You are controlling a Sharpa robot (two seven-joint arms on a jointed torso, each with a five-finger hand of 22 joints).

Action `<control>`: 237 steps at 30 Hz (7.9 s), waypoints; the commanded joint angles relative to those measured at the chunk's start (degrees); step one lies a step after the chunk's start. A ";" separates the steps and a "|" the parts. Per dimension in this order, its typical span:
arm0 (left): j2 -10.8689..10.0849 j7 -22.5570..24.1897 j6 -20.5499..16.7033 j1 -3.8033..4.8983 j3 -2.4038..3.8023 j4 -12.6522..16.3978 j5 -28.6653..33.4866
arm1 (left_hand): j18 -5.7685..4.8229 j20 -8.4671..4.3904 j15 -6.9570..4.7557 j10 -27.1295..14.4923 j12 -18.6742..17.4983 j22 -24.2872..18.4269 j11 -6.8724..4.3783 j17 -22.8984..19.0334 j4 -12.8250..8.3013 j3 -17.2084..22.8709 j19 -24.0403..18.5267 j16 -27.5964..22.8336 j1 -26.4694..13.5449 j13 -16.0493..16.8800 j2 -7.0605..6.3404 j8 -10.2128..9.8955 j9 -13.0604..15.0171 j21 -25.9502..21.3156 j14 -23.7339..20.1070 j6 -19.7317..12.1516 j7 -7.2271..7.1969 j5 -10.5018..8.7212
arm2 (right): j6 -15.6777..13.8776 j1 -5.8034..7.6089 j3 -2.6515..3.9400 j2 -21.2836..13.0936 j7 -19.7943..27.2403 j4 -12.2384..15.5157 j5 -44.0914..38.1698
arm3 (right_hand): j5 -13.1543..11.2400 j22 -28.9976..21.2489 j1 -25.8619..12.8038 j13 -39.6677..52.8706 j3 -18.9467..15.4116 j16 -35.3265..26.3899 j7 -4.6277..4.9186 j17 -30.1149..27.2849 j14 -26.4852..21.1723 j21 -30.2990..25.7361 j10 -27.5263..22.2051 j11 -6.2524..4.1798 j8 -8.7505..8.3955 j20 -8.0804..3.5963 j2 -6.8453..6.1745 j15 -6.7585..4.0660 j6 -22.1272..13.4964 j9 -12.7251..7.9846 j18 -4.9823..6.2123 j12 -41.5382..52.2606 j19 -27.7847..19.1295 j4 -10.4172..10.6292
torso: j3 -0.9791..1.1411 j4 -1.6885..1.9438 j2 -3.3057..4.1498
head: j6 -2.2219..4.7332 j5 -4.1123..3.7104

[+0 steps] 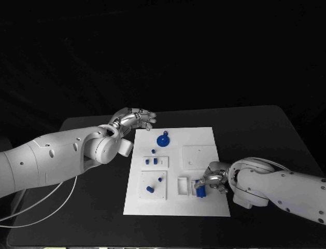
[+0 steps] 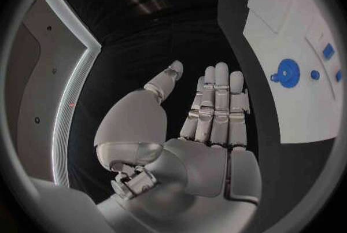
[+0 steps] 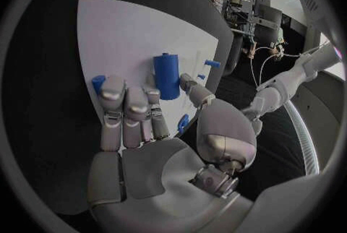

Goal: Assemble the parts on the task board

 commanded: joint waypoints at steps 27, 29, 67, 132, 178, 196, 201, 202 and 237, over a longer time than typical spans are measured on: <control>0.30 0.25 1.09 0.02 0.03 0.11 0.32 | 1.00 0.11 0.38 -0.62 -0.35 0.22 -0.03 0.42 0.77 0.00 0.17 -0.48 -1.21 0.11 0.29 0.31 -0.14 -0.55 0.11 -0.31 -0.03 0.04 | 3.42 1.16 2.01 5.17 -1.29 -1.54 1.81 | -0.02 0.86 -4.63 0.18 -4.19 -0.56 -0.46 0.25 0.10 0.65 0.84 -0.70 0.00 0.54 1.46 -1.06 2.11 -0.15 5.73 -0.97 -0.37 -0.89 | 0.00 0.01 0.05 | -0.44 0.30; 0.29 0.23 1.06 0.03 0.03 0.09 0.32 | 1.00 0.12 0.38 -0.62 -0.35 0.23 -0.03 0.44 0.80 -0.01 0.17 -0.50 -1.26 0.11 0.30 0.31 -0.14 -0.56 0.11 -0.31 -0.02 0.04 | 3.28 1.15 1.83 5.72 -1.27 -2.15 0.99 | -0.02 0.86 -4.68 0.19 -4.23 -0.57 -0.45 0.25 0.09 0.65 0.81 -0.70 -0.04 0.53 1.47 -1.06 2.08 -0.17 5.73 -1.00 -0.39 -0.92 | 0.00 0.03 0.05 | -0.51 0.30; 0.24 0.07 1.13 0.04 0.03 0.16 0.32 | 1.02 0.12 0.39 -0.66 -0.35 0.35 -0.02 0.69 1.02 -0.01 0.16 -0.69 -1.48 0.14 0.27 0.34 -0.18 -0.70 0.10 -0.36 -0.02 0.04 | 1.22 0.28 0.94 7.87 -0.82 -3.80 -0.10 | -0.02 0.77 -9.07 0.89 -14.40 -1.20 -0.35 0.58 -0.48 0.26 -0.26 -0.62 -1.21 -0.39 2.26 -1.07 1.23 -0.38 5.73 -1.93 -1.80 -4.66 | 0.01 -0.03 0.07 | -0.78 0.81; 0.09 -0.01 1.21 0.04 0.03 0.15 0.32 | 1.03 0.15 0.40 -0.71 -0.35 0.53 -0.01 1.06 1.39 0.11 0.20 -0.93 -1.69 0.17 0.52 0.40 -0.23 -0.86 0.14 -0.39 -0.02 0.05 | 3.92 -0.47 0.89 6.03 -0.03 -1.23 -5.18 | -0.01 0.33 4.71 1.54 -6.34 -1.88 -0.68 1.03 0.35 0.23 1.65 -0.91 -1.35 0.77 2.95 -1.24 3.62 -0.08 5.73 -2.68 -0.59 -2.09 | 0.04 -0.03 0.07 | -1.08 0.82; 0.01 -0.05 1.32 0.03 0.02 0.15 0.32 | 1.05 0.14 0.40 -0.71 -0.33 0.65 -0.02 1.28 1.49 0.22 0.20 -1.08 -1.65 0.20 0.52 0.45 -0.25 -0.96 0.16 -0.39 -0.03 0.05 | 5.51 5.84 4.13 -8.40 -0.21 3.89 -9.54 | 0.03 0.50 4.81 3.39 -4.20 -1.70 -0.47 1.56 0.84 0.61 2.51 -0.68 -1.22 0.27 -1.87 -1.02 3.24 1.67 5.73 -1.79 0.25 -4.00 | 0.08 -0.13 0.03 | 0.76 -1.11; -0.05 -0.06 1.47 0.03 0.02 0.12 0.32 | 1.05 0.14 0.40 -0.71 -0.32 0.70 -0.02 1.37 1.52 0.22 0.20 -1.13 -1.66 0.21 0.50 0.48 -0.25 -1.00 0.17 -0.37 -0.04 0.05 | 11.59 4.61 2.02 -8.84 -4.03 3.10 -18.44 | -0.04 0.64 1.77 3.78 -5.28 -1.69 -0.88 1.68 0.73 0.73 2.54 -1.08 -0.12 0.77 -2.55 -1.35 3.14 4.57 5.73 -2.00 -0.04 -1.69 | 0.03 0.00 0.10 | 0.71 -2.14; -0.11 -0.30 1.74 0.03 0.01 0.04 0.32 | 1.04 0.14 0.40 -0.71 -0.32 0.72 -0.02 1.39 1.53 0.21 0.20 -1.15 -1.67 0.21 0.49 0.48 -0.26 -1.01 0.17 -0.37 -0.04 0.04 | 12.13 3.84 1.77 -8.41 -3.90 2.32 -17.59 | -0.03 0.61 -0.63 3.67 -5.22 -1.95 -0.71 1.56 0.57 0.52 2.23 -0.92 -0.52 0.90 -2.14 -1.21 2.40 4.99 5.73 -2.47 -0.47 0.04 | 0.04 0.00 0.08 | 0.52 -2.30; -0.11 -0.31 1.74 0.03 0.01 0.04 0.32 | 1.04 0.15 0.40 -0.72 -0.32 0.72 -0.02 1.40 1.53 0.21 0.20 -1.15 -1.68 0.21 0.49 0.48 -0.26 -1.01 0.17 -0.38 -0.04 0.04 | 12.21 3.74 1.70 -8.33 -3.85 2.28 -17.40 | -0.03 0.62 -0.96 3.67 -5.10 -1.98 -0.68 1.55 0.56 0.51 2.19 -0.89 -0.60 0.91 -2.14 -1.18 2.28 5.05 5.73 -2.53 -0.53 0.25 | 0.04 0.00 0.08 | 0.52 -2.30; 0.25 -0.47 2.00 0.02 -0.05 -0.29 0.32 | 1.04 0.15 0.41 -0.82 -0.37 0.83 0.02 1.59 1.69 0.19 0.21 -1.28 -1.83 0.21 0.55 0.46 -0.31 -1.09 0.18 -0.50 0.00 0.04 | 9.36 1.40 1.23 -5.40 -2.55 -1.64 -16.55 | 0.19 0.76 5.91 3.78 4.36 -2.31 -0.29 1.41 0.78 0.88 2.59 -0.50 -1.79 1.36 3.47 -0.74 2.19 5.51 5.73 -2.86 -0.70 -3.82 | 0.02 -0.02 0.09 | -0.21 -2.45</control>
